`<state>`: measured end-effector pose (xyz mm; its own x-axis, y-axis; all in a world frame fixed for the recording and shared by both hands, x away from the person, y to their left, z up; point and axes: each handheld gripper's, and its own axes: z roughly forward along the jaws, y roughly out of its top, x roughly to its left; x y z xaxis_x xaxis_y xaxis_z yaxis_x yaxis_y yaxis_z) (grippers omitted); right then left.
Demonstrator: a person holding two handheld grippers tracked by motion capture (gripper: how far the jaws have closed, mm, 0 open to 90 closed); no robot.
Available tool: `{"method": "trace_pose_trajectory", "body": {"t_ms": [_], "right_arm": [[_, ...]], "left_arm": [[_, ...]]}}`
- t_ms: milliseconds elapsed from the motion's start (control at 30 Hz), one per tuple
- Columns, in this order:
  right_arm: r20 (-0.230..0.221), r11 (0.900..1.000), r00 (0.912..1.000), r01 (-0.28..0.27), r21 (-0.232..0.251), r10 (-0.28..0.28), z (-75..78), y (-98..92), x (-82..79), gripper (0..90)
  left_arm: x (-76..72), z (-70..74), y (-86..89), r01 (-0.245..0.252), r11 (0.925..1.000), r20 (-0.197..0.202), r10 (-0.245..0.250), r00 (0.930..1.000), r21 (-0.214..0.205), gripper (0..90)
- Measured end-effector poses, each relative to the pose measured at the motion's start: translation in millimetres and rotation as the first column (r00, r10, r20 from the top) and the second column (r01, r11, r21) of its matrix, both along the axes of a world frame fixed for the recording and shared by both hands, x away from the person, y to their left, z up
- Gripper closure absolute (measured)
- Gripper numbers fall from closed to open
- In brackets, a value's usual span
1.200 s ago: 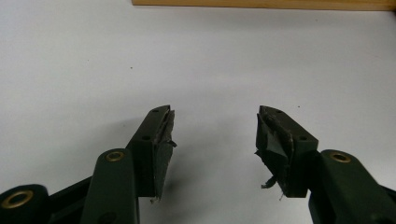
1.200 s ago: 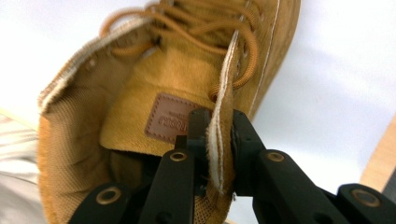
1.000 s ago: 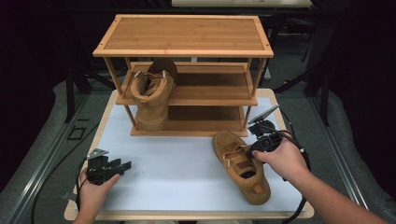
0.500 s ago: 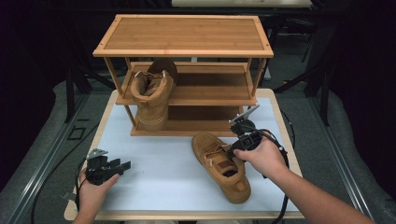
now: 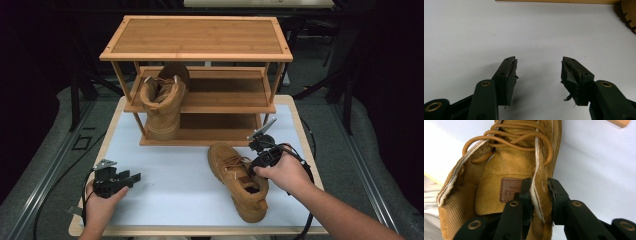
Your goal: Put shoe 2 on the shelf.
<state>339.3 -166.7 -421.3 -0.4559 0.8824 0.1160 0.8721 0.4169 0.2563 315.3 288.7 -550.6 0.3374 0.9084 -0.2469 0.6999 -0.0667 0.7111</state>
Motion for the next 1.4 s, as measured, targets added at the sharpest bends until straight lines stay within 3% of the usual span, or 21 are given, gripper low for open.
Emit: {"method": "trace_pose_trajectory", "body": {"t_ms": [433,1000,1100,1167,1200,1267,1333,1367,1400], "right_arm": [[-0.105,0.9938,0.9941,-0.038,-0.104,0.027,-5.1,-1.0,-8.9,70.5],[-0.178,0.9921,0.9839,-0.038,-0.120,0.016,-6.1,3.6,-10.9,76.6],[-0.207,0.9958,0.9784,-0.025,-0.088,0.006,-6.1,1.5,-9.1,77.4],[-0.250,0.9991,0.9683,-0.003,-0.042,-0.008,-7.3,-1.2,-7.8,77.6],[-0.283,0.9999,0.9591,0.017,0.004,-0.015,-7.3,-2.6,-7.0,77.7],[-0.302,0.9976,0.9530,0.045,0.053,-0.027,-6.3,-2.7,-6.2,77.8],[-0.295,0.9950,0.9543,0.070,0.072,-0.046,-5.7,-2.5,-5.5,77.8],[-0.318,0.9909,0.9469,0.087,0.103,-0.050,-4.7,-4.0,-4.7,77.8],[-0.313,0.9837,0.9475,0.114,0.139,-0.066,-5.9,-4.9,-5.1,77.9]], "left_arm": [[-0.3,0.2,0.2,-0.004,1.0000,0.002,0.004,1.0000,-0.002,45.7],[-0.3,0.5,0.9,-0.004,1.0000,0.004,0.004,1.0000,-0.003,45.7],[-0.2,0.7,1.2,-0.003,1.0000,0.004,0.003,1.0000,-0.002,45.7],[0.0,0.4,0.9,-0.006,1.0000,0.004,0.006,1.0000,-0.004,45.7],[0.1,0.4,1.1,-0.004,1.0000,0.003,0.004,1.0000,0.001,45.7],[0.1,0.4,0.6,-0.004,1.0000,0.002,0.004,1.0000,0.001,45.7],[-0.1,0.8,0.5,-0.002,1.0000,0.004,0.002,1.0000,0.000,45.7],[-0.2,1.1,0.8,-0.002,1.0000,0.005,0.002,1.0000,0.000,45.7],[-0.4,1.2,1.2,-0.005,1.0000,0.006,0.005,1.0000,-0.002,45.7]]}}
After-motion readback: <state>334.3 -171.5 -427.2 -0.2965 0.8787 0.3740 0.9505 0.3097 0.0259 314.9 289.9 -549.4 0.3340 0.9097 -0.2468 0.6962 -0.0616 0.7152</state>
